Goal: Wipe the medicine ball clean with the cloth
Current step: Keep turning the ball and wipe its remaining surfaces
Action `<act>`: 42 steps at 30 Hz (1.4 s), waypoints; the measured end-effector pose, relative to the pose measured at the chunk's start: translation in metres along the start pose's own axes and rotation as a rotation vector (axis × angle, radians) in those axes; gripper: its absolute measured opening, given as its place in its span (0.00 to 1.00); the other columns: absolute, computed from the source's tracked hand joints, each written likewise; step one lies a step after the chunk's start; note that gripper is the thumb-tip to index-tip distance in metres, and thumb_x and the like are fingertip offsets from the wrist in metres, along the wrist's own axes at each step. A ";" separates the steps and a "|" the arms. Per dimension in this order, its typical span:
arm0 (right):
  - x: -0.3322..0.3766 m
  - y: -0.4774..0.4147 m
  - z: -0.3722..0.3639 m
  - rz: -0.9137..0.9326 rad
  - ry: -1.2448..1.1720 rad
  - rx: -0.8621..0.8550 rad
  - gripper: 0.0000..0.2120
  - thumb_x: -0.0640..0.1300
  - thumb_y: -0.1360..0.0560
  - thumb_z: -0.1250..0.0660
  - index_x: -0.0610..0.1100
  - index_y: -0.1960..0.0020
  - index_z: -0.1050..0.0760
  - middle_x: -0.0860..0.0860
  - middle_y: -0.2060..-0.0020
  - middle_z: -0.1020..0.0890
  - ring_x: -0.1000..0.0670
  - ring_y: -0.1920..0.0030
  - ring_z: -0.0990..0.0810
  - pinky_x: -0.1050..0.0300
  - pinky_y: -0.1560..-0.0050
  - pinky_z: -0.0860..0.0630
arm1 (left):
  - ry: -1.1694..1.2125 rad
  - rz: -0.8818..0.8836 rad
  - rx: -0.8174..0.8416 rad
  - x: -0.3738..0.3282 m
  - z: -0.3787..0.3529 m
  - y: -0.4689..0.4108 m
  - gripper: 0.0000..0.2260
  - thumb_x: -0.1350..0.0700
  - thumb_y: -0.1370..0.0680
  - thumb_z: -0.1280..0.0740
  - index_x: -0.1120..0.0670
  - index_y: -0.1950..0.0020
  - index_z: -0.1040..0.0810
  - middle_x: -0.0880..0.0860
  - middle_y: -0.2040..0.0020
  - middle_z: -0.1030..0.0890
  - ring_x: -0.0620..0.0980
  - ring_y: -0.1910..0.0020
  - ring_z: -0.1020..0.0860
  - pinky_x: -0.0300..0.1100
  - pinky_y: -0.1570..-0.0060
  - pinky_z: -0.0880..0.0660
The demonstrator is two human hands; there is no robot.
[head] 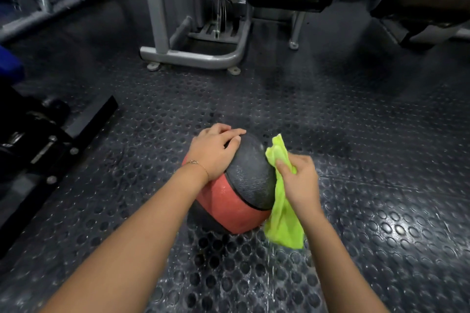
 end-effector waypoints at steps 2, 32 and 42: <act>-0.003 -0.002 0.003 -0.057 -0.026 -0.029 0.17 0.52 0.28 0.36 0.40 0.48 0.21 0.46 0.54 0.25 0.51 0.53 0.27 0.60 0.53 0.35 | -0.037 0.047 -0.029 -0.009 -0.003 0.000 0.16 0.46 0.19 0.47 0.36 0.35 0.28 0.46 0.32 0.31 0.51 0.32 0.35 0.50 0.29 0.40; 0.023 0.095 0.005 0.193 0.028 -0.162 0.16 0.44 0.27 0.33 0.50 0.39 0.24 0.51 0.50 0.27 0.53 0.49 0.29 0.63 0.53 0.32 | -0.073 0.034 -0.142 -0.013 -0.006 0.016 0.16 0.50 0.19 0.48 0.39 0.34 0.28 0.45 0.31 0.30 0.49 0.31 0.35 0.47 0.30 0.40; 0.035 0.065 0.011 0.224 0.226 -0.055 0.16 0.48 0.26 0.37 0.51 0.39 0.25 0.47 0.48 0.25 0.47 0.50 0.28 0.52 0.53 0.26 | -0.145 0.004 -0.208 -0.019 -0.011 0.030 0.16 0.50 0.19 0.47 0.39 0.35 0.27 0.44 0.31 0.30 0.47 0.31 0.35 0.46 0.32 0.40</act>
Point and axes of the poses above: each hand's wrist, its own y-axis away from the middle knuckle, its own z-axis out of the back of the hand, x = y × z, the point moved 6 cm from there along -y, towards the middle knuckle
